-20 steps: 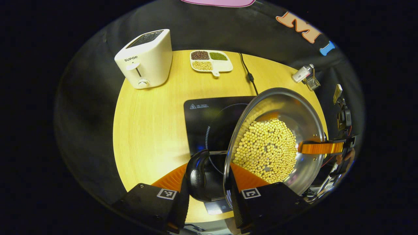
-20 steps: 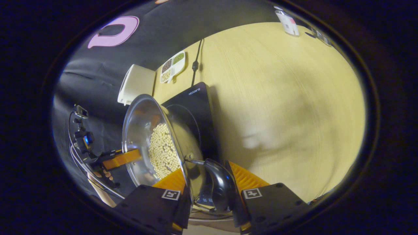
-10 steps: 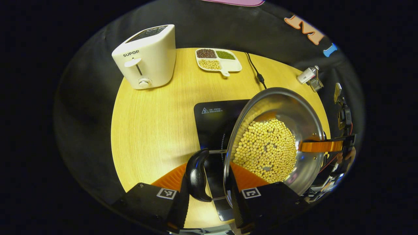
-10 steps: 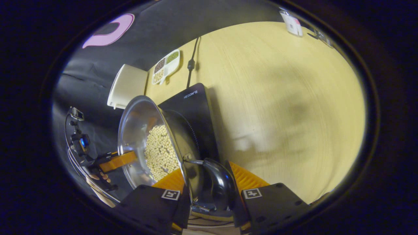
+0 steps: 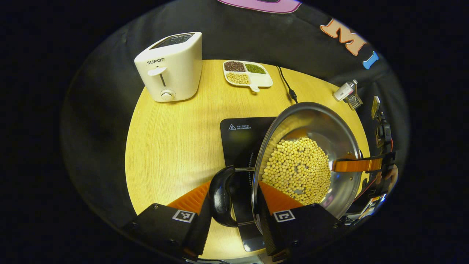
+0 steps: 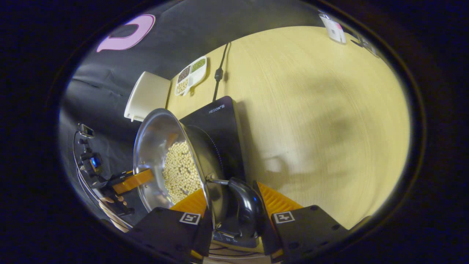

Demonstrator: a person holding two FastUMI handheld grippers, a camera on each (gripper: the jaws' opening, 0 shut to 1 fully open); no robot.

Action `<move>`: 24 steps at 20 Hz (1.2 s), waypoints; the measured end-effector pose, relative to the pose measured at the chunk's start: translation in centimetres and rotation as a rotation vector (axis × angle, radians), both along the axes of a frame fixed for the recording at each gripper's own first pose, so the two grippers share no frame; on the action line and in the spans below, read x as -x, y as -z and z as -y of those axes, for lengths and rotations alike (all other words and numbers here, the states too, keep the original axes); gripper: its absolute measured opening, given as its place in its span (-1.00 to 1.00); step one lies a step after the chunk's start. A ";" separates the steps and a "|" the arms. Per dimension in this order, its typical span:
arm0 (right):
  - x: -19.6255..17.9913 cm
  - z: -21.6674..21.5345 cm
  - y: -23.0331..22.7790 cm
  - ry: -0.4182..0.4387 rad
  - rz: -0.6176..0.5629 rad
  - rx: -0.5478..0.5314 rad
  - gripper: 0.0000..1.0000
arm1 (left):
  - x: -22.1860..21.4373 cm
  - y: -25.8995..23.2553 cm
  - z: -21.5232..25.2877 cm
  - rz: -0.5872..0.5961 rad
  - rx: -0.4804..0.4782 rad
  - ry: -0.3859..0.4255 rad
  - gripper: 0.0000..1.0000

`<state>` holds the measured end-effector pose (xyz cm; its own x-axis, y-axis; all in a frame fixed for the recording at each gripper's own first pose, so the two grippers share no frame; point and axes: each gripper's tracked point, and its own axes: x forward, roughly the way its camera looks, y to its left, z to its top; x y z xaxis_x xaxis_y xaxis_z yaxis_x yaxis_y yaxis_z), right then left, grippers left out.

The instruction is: First push the handle of the pot to place it horizontally, then grasp the pot with both hands and set it on the induction cooktop.

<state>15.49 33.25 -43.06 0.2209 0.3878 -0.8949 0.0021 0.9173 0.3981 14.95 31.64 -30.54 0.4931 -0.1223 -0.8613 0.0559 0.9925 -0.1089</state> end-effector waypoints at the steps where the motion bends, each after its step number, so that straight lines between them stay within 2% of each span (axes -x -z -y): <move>1: -0.1 -0.1 0.0 -0.002 0.006 -0.005 0.04 | 0.1 0.0 0.0 0.001 0.007 -0.008 0.31; 5: -0.6 0.6 -1.4 0.000 0.055 -0.012 0.01 | 0.2 -0.3 -0.6 0.044 -0.004 -0.052 0.39; 6: -0.8 1.0 -2.0 0.000 0.075 -0.015 0.10 | 0.3 -0.6 -0.7 0.069 -0.011 -0.077 0.47; 7: -0.8 1.4 -2.6 0.004 0.100 -0.014 0.25 | 0.4 -1.2 -0.8 0.107 -0.023 -0.095 0.63; 8: -1.0 2.2 -3.2 0.008 0.134 0.005 0.58 | 0.5 -1.7 -1.0 0.148 -0.041 -0.110 0.65; 9: -1.1 2.7 -4.0 0.005 0.169 0.011 0.66 | 0.8 -2.1 -1.2 0.183 -0.061 -0.126 0.88; 10: -1.0 3.3 -4.4 0.008 0.195 0.027 0.86 | 0.9 -3.1 -1.3 0.216 -0.080 -0.142 1.00; 13: -0.8 4.8 -6.7 0.028 0.266 0.038 0.84 | 1.8 -5.6 -1.7 0.294 -0.125 -0.196 0.96; 17: -0.5 6.5 -9.6 0.053 0.349 0.026 0.84 | 3.3 -8.6 -0.5 0.373 -0.164 -0.229 0.96; 21: 0.4 9.6 -12.2 0.049 0.429 0.049 0.84 | 4.8 -11.5 4.5 0.437 -0.133 -0.216 0.96; 24: 1.9 12.7 -15.1 0.024 0.480 0.037 0.84 | 6.1 -14.5 8.9 0.518 -0.147 -0.206 1.00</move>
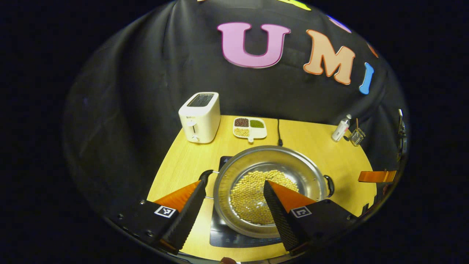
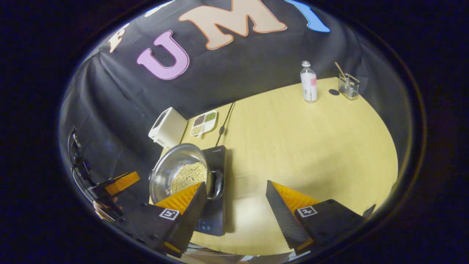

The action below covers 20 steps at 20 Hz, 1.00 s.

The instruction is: First push the handle of the pot to place it horizontally, then grasp the pot with both hands and set it on the induction cooktop.

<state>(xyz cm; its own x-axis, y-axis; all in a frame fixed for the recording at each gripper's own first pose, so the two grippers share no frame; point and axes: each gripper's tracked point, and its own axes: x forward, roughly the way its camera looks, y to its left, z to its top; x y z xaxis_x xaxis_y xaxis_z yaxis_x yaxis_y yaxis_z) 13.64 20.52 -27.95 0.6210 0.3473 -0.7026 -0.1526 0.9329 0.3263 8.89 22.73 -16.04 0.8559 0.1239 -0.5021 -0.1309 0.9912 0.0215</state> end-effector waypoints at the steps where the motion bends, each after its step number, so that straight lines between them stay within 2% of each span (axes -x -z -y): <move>1: 0.6 1.2 -1.0 -0.015 0.021 0.005 0.99 | 0.6 -1.0 1.7 0.024 -0.009 -0.001 0.95; 2: 1.0 2.4 -2.2 -0.029 0.046 0.015 0.84 | 1.2 -1.8 3.4 0.047 -0.021 -0.006 0.94; 3: 1.6 3.6 -3.5 -0.042 0.074 0.022 0.84 | 1.9 -2.8 5.0 0.071 -0.035 -0.012 0.95; 4: 1.8 4.7 -4.9 -0.054 0.105 0.026 0.99 | 2.6 -3.8 6.8 0.098 -0.052 -0.016 0.94; 6: 2.5 6.6 -7.7 -0.087 0.172 0.027 0.99 | 4.0 -6.1 10.3 0.159 -0.070 -0.029 0.94; 7: 2.9 7.4 -9.3 -0.102 0.206 0.026 0.84 | 4.6 -7.4 12.3 0.193 -0.071 -0.033 0.94; 8: 3.1 8.1 -10.8 -0.116 0.243 0.021 0.84 | 5.1 -8.5 14.4 0.229 -0.070 -0.033 0.94; 9: 3.5 8.9 -12.4 -0.126 0.280 0.017 0.99 | 5.6 -9.7 16.3 0.262 -0.073 -0.029 0.94; 11: 4.1 10.5 -15.3 -0.141 0.357 0.011 0.99 | 6.6 -12.2 20.0 0.332 -0.098 -0.015 0.94; 12: 4.3 11.5 -16.8 -0.143 0.399 0.017 0.84 | 7.1 -13.3 21.6 0.366 -0.112 -0.007 0.94; 16: 5.6 14.8 -21.8 -0.134 0.548 0.035 0.84 | 9.1 -17.6 26.7 0.500 -0.180 0.015 0.93; 20: 6.9 18.0 -25.7 -0.095 0.675 0.102 0.83 | 10.6 -21.5 29.3 0.661 -0.227 -0.010 1.00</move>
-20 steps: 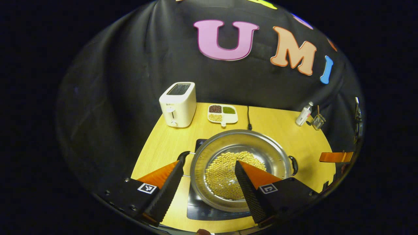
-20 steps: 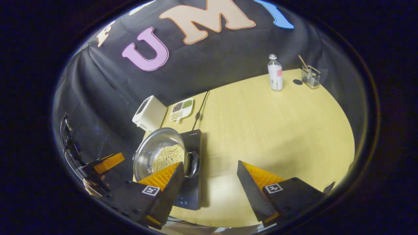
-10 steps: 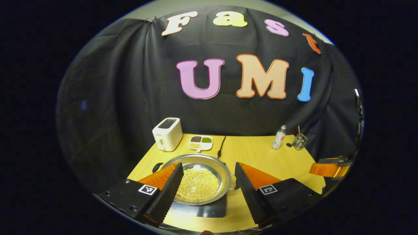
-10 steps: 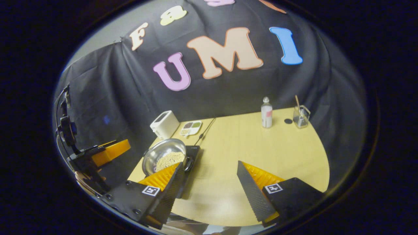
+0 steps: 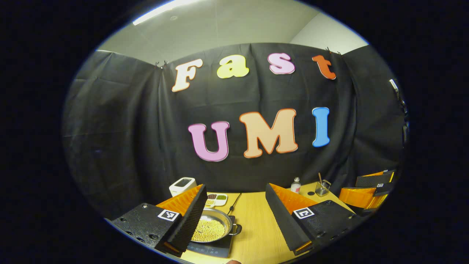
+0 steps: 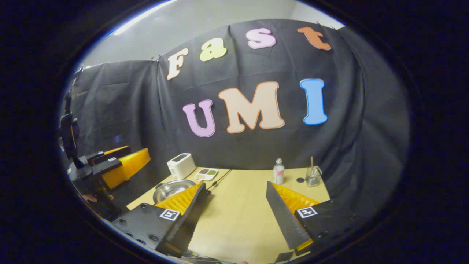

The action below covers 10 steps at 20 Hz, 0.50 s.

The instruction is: First push the handle of the pot to place it horizontally, then grasp the pot with both hands and set it on the induction cooktop.

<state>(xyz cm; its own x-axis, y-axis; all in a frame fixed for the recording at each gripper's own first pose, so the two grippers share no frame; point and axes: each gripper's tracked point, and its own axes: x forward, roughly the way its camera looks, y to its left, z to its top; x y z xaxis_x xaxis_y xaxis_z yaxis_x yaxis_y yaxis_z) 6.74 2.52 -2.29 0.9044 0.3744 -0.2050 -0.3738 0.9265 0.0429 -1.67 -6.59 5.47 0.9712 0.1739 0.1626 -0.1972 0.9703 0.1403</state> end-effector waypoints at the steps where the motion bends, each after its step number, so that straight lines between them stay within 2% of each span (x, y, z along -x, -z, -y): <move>1: 0.4 0.6 -1.0 0.017 0.032 0.012 0.83 | 0.3 -0.3 0.4 0.024 0.013 -0.001 0.94; 3: 1.5 1.1 -2.6 0.036 0.079 0.014 0.83 | 0.8 -0.9 0.7 0.053 0.023 -0.001 0.94; 4: 1.9 1.3 -3.0 0.047 0.087 0.011 0.84 | 0.8 -1.1 0.5 0.067 0.009 -0.012 1.00; 5: 2.4 1.4 -3.1 0.046 0.092 0.004 0.84 | 0.9 -1.2 0.4 0.072 -0.009 -0.022 0.94; 7: 3.2 1.4 -3.4 0.037 0.086 -0.026 0.84 | 1.0 -0.7 0.5 0.073 -0.023 -0.025 1.00; 8: 3.5 1.5 -3.8 0.036 0.087 -0.047 0.84 | 0.9 -0.6 0.7 0.070 -0.016 -0.017 0.94; 9: 3.4 2.0 -4.0 0.046 0.092 -0.063 0.98 | 0.8 -0.4 0.6 0.065 -0.003 -0.006 0.94; 10: 3.3 2.6 -4.2 0.059 0.097 -0.070 0.84 | 0.7 0.0 0.6 0.053 0.009 0.000 0.94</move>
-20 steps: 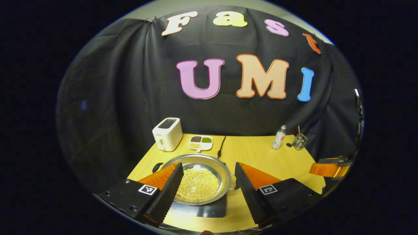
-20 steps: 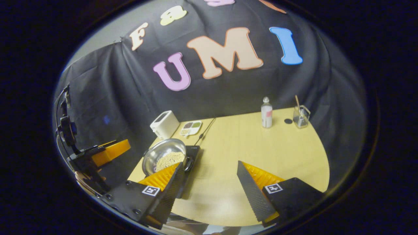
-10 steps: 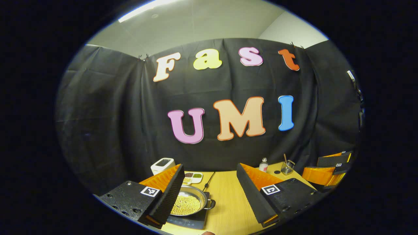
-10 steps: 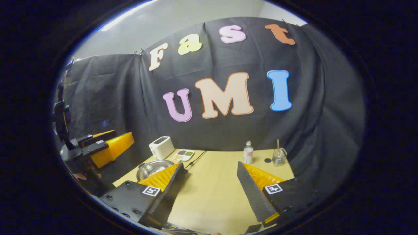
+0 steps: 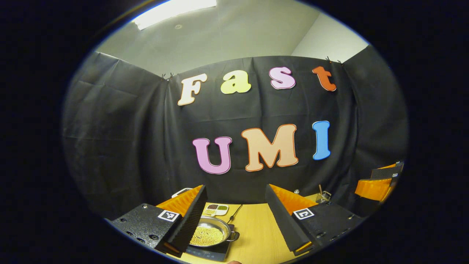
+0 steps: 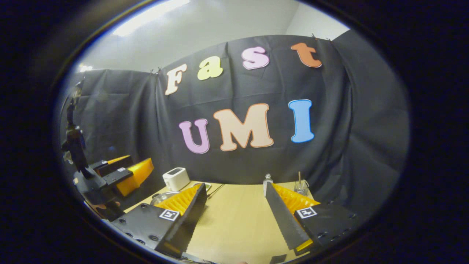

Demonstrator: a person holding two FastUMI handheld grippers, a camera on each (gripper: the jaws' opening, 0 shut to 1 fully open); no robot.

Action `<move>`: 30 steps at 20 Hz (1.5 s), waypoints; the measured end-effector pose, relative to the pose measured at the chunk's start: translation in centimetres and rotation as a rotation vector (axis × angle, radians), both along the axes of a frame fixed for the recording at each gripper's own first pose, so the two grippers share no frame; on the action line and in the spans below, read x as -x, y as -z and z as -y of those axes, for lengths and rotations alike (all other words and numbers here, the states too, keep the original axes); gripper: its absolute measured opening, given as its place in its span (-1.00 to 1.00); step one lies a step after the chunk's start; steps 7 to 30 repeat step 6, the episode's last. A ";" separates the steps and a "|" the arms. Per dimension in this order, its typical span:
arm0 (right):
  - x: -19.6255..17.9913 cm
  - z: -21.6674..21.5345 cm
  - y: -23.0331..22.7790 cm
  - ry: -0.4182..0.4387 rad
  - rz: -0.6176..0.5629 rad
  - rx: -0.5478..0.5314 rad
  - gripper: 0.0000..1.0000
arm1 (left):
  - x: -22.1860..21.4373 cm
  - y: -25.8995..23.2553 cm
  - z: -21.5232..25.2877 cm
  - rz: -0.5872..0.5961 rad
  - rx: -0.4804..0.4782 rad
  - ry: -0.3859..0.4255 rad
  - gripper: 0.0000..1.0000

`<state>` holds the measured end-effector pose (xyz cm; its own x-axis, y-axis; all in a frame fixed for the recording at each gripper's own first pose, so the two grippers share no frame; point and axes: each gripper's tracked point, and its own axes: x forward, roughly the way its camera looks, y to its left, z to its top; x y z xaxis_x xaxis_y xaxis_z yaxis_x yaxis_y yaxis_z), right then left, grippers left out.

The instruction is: First push the handle of the pot to place it horizontally, then grasp the pot with both hands and set it on the induction cooktop.

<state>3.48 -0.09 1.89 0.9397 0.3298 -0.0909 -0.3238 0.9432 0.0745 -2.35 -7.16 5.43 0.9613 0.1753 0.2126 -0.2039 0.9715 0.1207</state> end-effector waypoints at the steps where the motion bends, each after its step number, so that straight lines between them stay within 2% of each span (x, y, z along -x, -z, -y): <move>1: 0.2 0.5 -0.1 0.011 0.008 -0.001 0.84 | 0.3 0.9 0.0 -0.018 0.009 -0.002 0.94; 6: 0.0 2.4 -0.8 0.063 0.034 0.016 0.84 | 0.1 2.7 -1.4 -0.071 0.017 -0.036 0.94; 30: 0.0 2.4 -0.8 0.063 0.034 0.016 0.84 | 0.1 2.7 -1.4 -0.071 0.017 -0.036 0.94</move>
